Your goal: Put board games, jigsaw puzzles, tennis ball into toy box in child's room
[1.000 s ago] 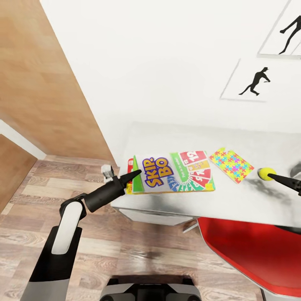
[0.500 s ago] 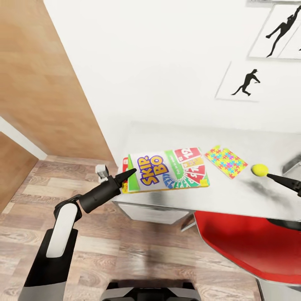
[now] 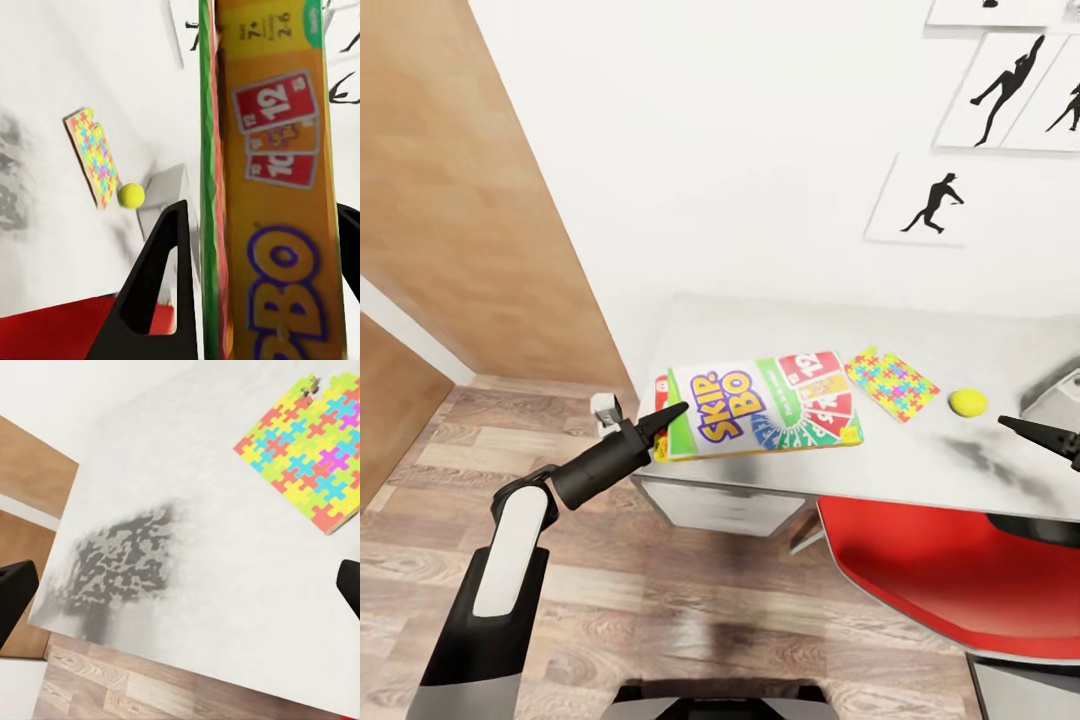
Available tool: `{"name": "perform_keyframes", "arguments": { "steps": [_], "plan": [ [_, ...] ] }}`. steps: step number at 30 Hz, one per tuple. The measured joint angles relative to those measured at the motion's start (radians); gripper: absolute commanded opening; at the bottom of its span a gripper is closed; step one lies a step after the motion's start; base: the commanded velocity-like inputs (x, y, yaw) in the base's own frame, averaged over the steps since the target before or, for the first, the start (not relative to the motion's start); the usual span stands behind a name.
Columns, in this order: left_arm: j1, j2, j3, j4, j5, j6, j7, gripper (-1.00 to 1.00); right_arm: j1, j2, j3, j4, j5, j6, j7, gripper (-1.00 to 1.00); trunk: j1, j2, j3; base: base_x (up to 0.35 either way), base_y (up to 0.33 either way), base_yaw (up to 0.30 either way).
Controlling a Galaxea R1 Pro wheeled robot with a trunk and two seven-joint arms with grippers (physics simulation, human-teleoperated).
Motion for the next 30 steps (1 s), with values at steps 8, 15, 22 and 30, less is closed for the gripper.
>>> {"name": "perform_keyframes", "arguments": {
  "steps": [8, 15, 22, 30],
  "plan": [
    [0.035, -0.016, -0.008, 0.003, -0.006, -0.153, 0.005, -1.0, 0.0, 0.0, 0.002, 0.0, 0.0, 0.0, 0.0, 1.0, 0.0, 0.0, 0.013, 0.0, 0.0, 0.0],
    [0.05, -0.029, -0.165, 0.011, -0.058, -0.429, 0.129, -1.0, 0.0, 0.0, 0.006, 0.0, 0.0, 0.0, 0.0, 1.0, 0.0, 0.0, 0.024, 0.0, 0.0, 0.014],
    [0.052, -0.037, -0.365, 0.013, -0.056, -0.711, 0.313, -1.0, 0.001, 0.025, 0.008, 0.0, 0.0, 0.0, 0.001, 1.0, 0.0, 0.0, 0.027, 0.0, 0.0, 0.009],
    [0.052, -0.053, -0.533, 0.041, -0.013, -0.975, 0.346, -1.0, 0.001, 0.071, 0.028, 0.0, -0.004, 0.0, 0.006, 1.0, 0.0, 0.0, 0.027, 0.0, 0.0, 0.001]
  ]
}}
